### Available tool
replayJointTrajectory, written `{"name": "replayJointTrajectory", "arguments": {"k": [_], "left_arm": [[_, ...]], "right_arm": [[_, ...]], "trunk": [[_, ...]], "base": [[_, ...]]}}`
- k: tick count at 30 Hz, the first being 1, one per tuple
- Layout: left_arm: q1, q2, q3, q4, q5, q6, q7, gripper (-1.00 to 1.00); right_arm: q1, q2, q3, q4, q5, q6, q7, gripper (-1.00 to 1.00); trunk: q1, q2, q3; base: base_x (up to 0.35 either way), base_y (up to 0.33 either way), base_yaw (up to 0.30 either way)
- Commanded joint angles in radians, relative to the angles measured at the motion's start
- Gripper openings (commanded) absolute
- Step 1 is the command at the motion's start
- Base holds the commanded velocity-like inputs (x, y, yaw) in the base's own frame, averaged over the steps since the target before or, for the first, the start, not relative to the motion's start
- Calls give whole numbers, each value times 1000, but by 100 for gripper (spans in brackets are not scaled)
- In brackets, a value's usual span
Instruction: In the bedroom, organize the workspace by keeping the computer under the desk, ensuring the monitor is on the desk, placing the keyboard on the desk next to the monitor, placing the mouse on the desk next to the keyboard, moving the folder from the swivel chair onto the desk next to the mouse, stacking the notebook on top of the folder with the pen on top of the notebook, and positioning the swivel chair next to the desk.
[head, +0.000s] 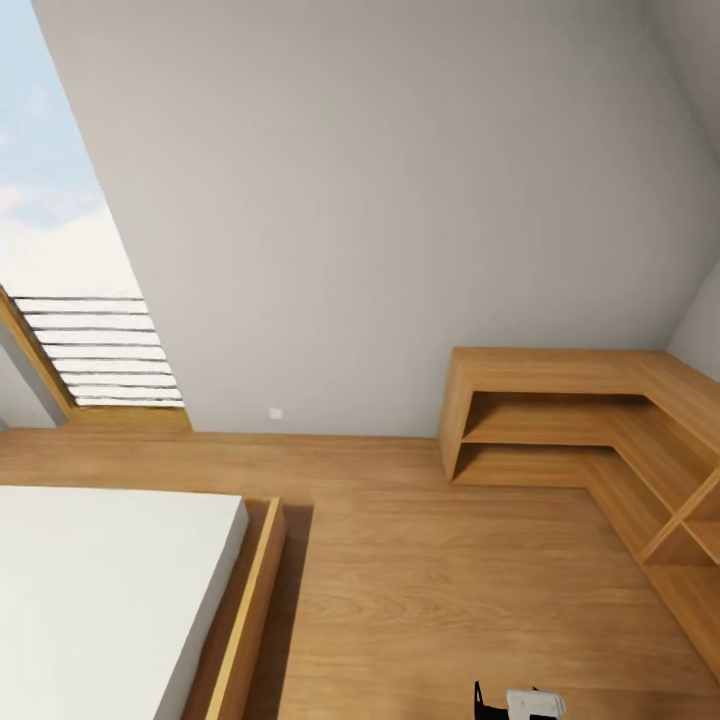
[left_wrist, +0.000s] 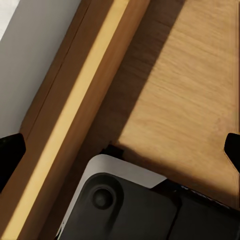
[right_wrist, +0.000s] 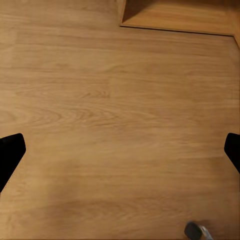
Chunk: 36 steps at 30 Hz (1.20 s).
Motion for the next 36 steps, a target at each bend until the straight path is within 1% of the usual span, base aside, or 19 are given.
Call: {"name": "replayJointTrajectory", "arguments": {"k": [1,36], "left_arm": [[-1,1,-9,0,7,-4,6,100],[-1,0,-9,7,7,-3,6,100]], "right_arm": [[-1,0,8,0,-2,0,-9,100],[-1,2,10,1,-2,0,-8,100]], "trunk": [[1,-2,-2],[1,-2,-2]], "base": [[320,0,0],[320,0,0]]}}
